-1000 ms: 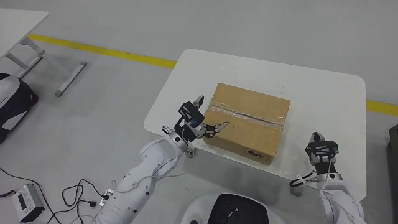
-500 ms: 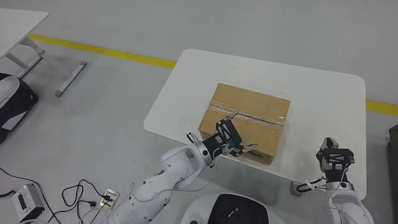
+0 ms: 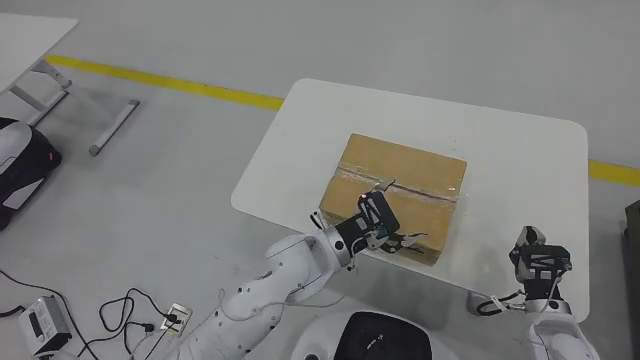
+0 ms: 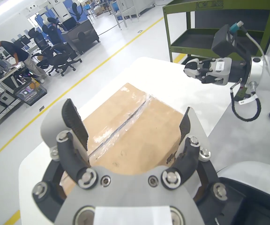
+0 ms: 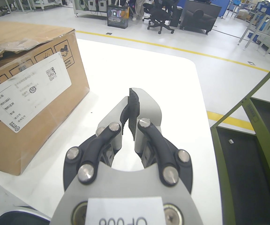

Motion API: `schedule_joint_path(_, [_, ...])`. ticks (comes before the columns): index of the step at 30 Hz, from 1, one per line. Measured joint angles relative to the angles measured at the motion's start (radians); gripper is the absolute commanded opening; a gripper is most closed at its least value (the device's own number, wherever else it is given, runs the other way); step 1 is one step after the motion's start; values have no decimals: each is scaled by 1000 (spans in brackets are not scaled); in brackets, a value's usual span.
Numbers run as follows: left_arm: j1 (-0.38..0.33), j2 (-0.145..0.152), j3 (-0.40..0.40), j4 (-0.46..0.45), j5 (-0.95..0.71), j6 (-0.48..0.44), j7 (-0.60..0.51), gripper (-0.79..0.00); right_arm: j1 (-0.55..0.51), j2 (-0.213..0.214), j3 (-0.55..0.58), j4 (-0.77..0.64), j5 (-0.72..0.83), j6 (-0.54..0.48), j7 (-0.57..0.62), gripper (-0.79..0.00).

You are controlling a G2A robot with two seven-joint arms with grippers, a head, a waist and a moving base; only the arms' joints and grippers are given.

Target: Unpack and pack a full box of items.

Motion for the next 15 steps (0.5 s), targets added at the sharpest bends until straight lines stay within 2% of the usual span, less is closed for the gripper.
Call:
schedule_joint_path(4, [-107,-23,88,52,15,3,-60,0,-21,2,15,-25,-3,12,2,-785])
schedule_joint_path(9, [-235,-61,201,141,53,71,-161,0,-45,5,37,-42,5,20,1,-785])
schedule_joint_path(15, [-348,-107,287,256,59,151,-312,0,-61,6,46,-44,13,24,-1,-785])
